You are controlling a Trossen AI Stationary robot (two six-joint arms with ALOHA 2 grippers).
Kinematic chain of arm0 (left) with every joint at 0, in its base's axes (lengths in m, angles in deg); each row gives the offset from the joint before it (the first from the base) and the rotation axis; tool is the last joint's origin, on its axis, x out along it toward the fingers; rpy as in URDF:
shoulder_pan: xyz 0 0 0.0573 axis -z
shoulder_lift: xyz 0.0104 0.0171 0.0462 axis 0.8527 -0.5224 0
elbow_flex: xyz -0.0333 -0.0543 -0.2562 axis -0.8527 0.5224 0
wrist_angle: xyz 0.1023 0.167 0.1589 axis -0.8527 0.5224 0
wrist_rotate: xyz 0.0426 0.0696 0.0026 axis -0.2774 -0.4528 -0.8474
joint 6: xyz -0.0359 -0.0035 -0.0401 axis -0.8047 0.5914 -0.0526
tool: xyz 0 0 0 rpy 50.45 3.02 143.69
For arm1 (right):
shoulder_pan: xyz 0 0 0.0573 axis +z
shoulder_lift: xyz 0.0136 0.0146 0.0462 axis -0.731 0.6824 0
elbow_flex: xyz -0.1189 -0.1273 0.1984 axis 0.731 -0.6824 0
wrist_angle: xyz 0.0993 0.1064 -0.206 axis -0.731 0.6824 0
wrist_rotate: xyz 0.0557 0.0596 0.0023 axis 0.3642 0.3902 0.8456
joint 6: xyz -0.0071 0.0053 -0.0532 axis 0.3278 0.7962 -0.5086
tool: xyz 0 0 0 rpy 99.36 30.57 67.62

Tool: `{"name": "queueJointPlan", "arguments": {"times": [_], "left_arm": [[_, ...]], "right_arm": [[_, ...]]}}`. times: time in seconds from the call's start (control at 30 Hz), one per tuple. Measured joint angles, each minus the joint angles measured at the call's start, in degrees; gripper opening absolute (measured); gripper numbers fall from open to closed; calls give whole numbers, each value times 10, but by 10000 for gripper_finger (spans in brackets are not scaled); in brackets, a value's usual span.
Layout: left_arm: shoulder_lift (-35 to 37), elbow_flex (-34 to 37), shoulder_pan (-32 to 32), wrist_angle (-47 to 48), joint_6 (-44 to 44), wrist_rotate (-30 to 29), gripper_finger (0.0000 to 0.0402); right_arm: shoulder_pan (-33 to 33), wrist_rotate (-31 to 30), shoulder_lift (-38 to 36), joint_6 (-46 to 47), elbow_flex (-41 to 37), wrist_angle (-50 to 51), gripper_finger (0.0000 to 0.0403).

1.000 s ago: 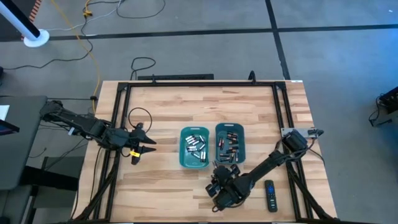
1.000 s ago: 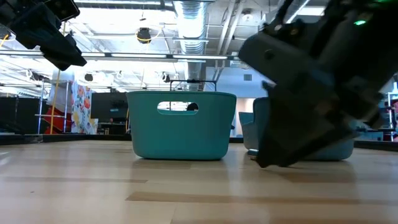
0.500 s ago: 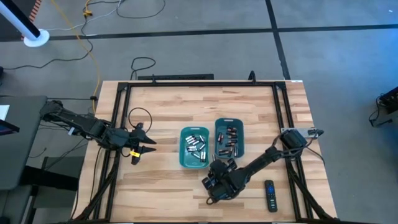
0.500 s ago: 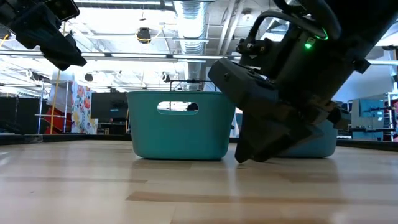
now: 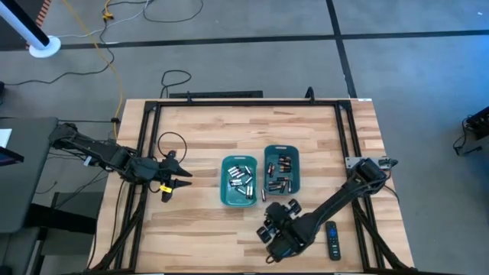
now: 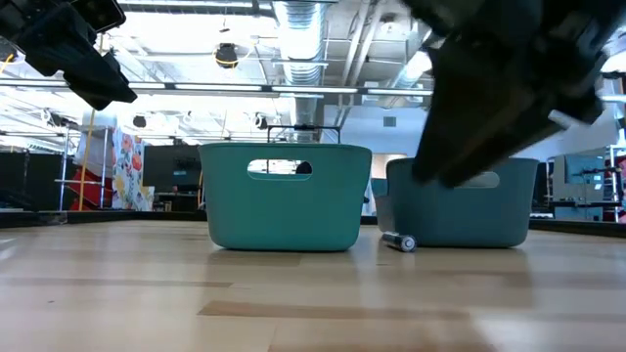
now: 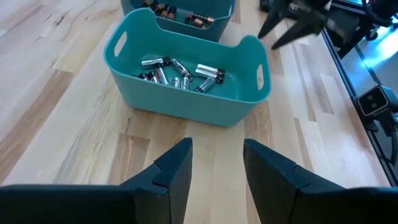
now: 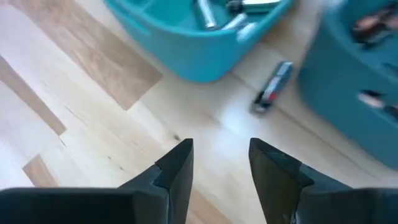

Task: Sort batteries
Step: Put the silver battery into the green bin

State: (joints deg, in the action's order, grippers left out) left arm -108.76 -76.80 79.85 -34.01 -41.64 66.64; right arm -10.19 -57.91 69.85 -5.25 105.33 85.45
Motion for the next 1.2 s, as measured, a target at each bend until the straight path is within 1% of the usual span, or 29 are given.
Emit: {"name": "queueJointPlan", "arguments": {"times": [0.07,0.13,0.23,0.33,0.43,0.53,0.57,0.7,0.8,0.9,1.1,1.2], "left_arm": [[0,0,0,0,0,-1,137],[0,0,0,0,0,-6,137],[0,0,0,0,0,-9,137],[0,0,0,0,0,-10,137],[0,0,0,0,-5,-10,137],[0,0,0,0,-24,-10,137],[0,0,0,0,-32,-10,137],[0,0,0,0,-57,-11,137],[0,0,0,0,-57,-11,137],[0,0,0,0,-58,-11,137],[0,0,0,1,-58,-11,137],[0,0,0,3,-58,-11,137]], "right_arm": [[3,0,-16,32,1,37,173],[1,17,-28,77,1,79,167],[-13,82,-36,154,1,129,152],[-33,140,-39,206,1,137,129],[-51,174,-39,230,1,121,88],[-69,208,-39,234,1,98,27],[-75,224,-39,234,3,95,15],[-96,292,-40,259,13,102,9],[-112,310,-40,260,14,106,3],[-133,343,-40,245,14,112,2],[-171,348,-40,210,0,150,1],[-186,357,-40,193,-25,122,1]]}}
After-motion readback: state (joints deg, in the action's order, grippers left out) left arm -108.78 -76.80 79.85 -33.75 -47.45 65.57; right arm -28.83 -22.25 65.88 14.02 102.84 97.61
